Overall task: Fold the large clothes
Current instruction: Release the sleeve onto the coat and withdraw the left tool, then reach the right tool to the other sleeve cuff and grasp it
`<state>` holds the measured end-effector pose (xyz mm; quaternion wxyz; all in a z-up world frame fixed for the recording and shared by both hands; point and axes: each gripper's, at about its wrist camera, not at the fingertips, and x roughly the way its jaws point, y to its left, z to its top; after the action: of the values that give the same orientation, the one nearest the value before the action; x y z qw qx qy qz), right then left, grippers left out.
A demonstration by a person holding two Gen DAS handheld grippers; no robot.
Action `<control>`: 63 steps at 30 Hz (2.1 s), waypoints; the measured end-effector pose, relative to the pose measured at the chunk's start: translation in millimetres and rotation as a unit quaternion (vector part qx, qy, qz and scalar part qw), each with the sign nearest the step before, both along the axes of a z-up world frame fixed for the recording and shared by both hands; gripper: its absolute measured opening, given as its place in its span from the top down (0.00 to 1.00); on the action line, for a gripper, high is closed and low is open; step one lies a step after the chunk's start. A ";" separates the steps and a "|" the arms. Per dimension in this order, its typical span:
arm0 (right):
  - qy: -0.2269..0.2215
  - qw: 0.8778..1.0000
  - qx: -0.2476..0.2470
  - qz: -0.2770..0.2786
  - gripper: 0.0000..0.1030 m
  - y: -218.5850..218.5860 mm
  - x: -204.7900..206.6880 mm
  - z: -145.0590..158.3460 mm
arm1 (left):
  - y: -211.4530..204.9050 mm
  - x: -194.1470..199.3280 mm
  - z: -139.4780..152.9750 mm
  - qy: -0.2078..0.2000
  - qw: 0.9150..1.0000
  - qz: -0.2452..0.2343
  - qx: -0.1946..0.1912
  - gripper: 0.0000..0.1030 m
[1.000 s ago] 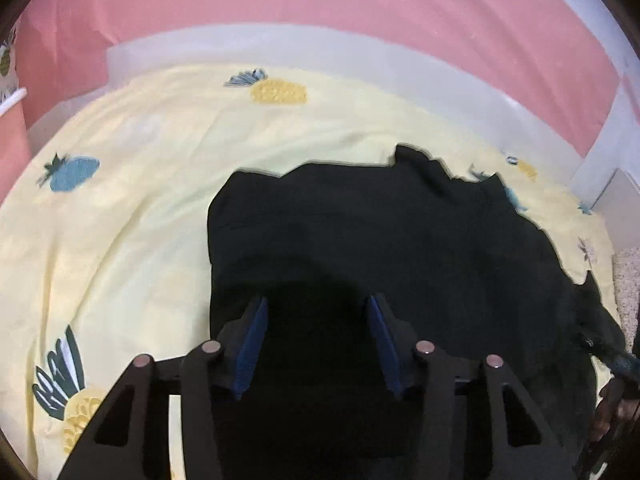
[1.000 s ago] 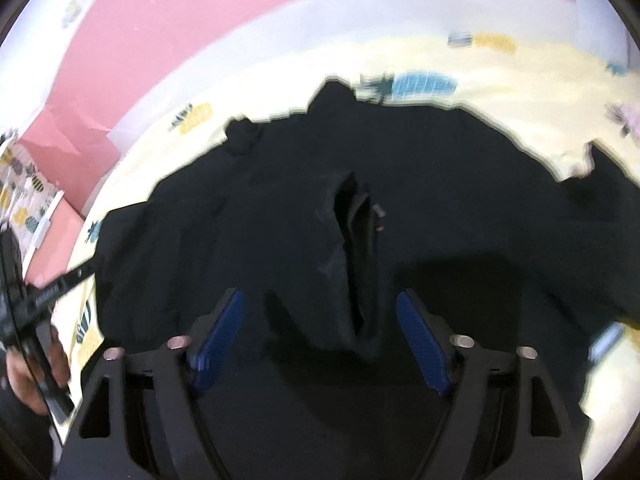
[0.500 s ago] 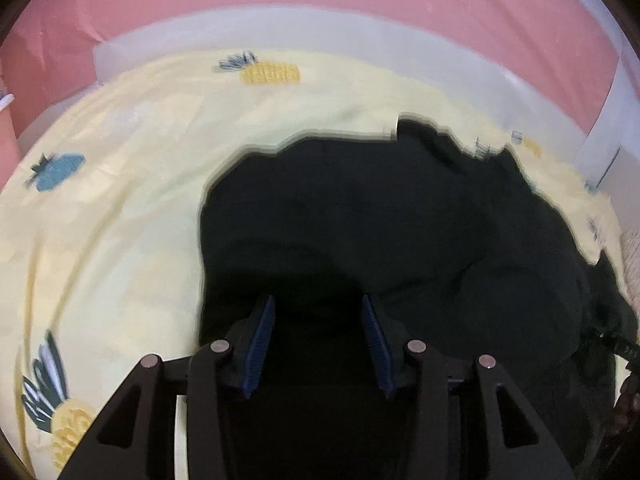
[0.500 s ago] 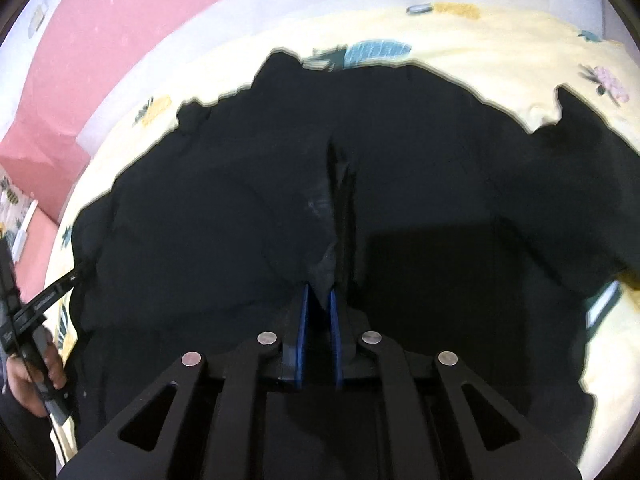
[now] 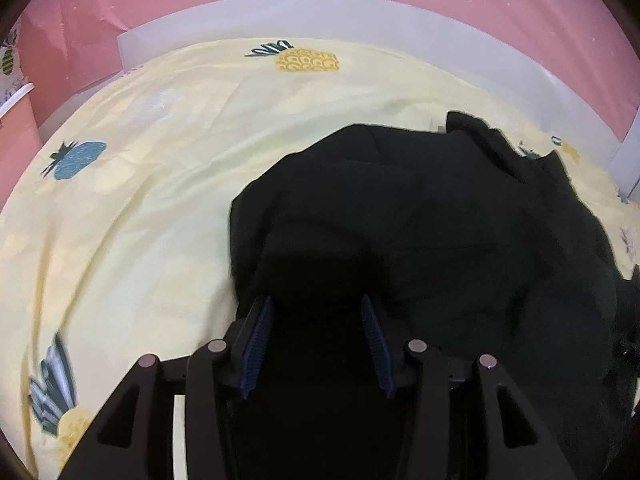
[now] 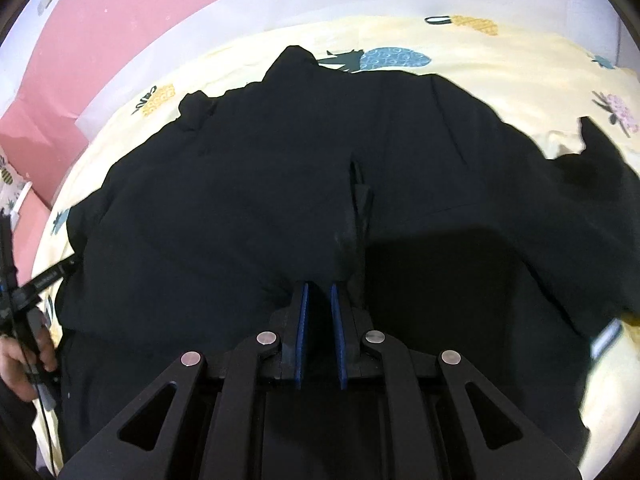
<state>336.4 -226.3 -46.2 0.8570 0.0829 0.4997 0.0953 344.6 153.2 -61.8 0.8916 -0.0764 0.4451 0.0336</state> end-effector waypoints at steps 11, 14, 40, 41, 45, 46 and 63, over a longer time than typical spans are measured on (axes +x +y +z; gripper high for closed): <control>0.014 1.000 0.003 0.016 0.88 -9.0 -66.7 10.4 | -17.4 -48.9 9.6 0.020 1.000 -0.001 -0.003 0.54; -0.009 1.000 -0.002 0.014 0.85 -20.9 -101.2 36.1 | -26.9 -79.5 24.9 0.009 1.000 -0.011 -0.007 0.54; -0.083 0.995 -0.020 -0.059 0.62 -94.3 -253.8 114.2 | -116.1 -261.1 106.8 -0.034 0.995 -0.087 -0.019 0.53; -0.084 0.994 -0.023 -0.061 0.62 -95.9 -254.9 114.9 | -117.4 -261.8 108.7 -0.035 0.995 -0.088 -0.018 0.53; -0.082 0.993 -0.030 -0.079 0.62 -104.1 -256.0 117.6 | -124.6 -263.3 112.9 -0.036 0.995 -0.092 -0.018 0.52; -0.083 0.993 -0.029 -0.085 0.62 -107.0 -256.1 118.1 | -126.8 -263.1 113.4 -0.037 0.995 -0.094 -0.017 0.52; -0.048 0.988 -0.005 -0.150 0.46 -170.1 -230.2 84.3 | -150.8 -236.0 96.6 -0.016 0.993 -0.112 -0.033 0.48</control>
<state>106.3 -396.4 38.1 0.8850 0.1476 0.4404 -0.0327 108.6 2.4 34.8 0.8937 -0.0558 0.4374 -0.0825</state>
